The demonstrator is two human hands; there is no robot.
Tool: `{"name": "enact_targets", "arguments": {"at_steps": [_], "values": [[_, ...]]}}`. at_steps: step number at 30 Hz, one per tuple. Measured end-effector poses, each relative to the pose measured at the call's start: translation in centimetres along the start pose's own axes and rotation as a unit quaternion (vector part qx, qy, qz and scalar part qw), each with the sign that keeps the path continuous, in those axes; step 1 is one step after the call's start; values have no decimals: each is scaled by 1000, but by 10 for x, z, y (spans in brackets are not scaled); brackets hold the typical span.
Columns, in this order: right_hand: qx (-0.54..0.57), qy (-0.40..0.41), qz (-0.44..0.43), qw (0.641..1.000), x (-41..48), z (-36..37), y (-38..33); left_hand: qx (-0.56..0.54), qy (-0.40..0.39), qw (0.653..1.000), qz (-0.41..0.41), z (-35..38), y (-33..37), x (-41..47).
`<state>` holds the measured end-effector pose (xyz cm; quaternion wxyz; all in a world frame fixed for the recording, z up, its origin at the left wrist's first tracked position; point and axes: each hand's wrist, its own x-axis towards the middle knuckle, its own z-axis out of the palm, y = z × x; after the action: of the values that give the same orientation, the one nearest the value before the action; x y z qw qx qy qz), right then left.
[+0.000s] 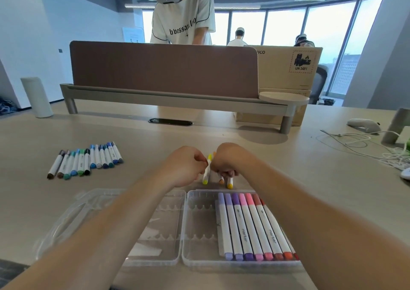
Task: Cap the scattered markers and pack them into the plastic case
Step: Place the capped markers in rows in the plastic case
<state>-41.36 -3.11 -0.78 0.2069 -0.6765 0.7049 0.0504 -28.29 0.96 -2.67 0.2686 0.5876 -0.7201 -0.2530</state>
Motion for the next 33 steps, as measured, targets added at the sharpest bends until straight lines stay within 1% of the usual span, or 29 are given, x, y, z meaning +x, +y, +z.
{"name": "enact_targets", "arguments": {"at_steps": [3,7,15,17,18,21,23,27,31,33], "values": [[47,-22,-11,999,-25,-6,6,24,11,1000,14,1,5,-7],[63,-21,-57,996,-69,-5,11,49,9,998,24,2,8,-22],[109,-110,-56,986,-118,28,18,115,-66,990,53,3,14,-64],[101,-115,-59,986,-126,35,17,131,-90,986,52,4,15,-73],[86,-103,-61,989,-128,38,17,141,-104,983,54,5,15,-77],[41,-34,-59,997,-135,41,18,164,-134,976,59,5,16,-85],[36,-21,-57,998,-136,41,21,161,-148,973,69,3,14,-88],[33,-44,-54,997,-133,40,24,154,-179,967,95,1,9,-89],[30,-73,-57,995,-134,38,24,148,-182,968,88,0,7,-88],[10,-81,-56,995,-133,37,23,141,-185,969,87,1,8,-87]]}}
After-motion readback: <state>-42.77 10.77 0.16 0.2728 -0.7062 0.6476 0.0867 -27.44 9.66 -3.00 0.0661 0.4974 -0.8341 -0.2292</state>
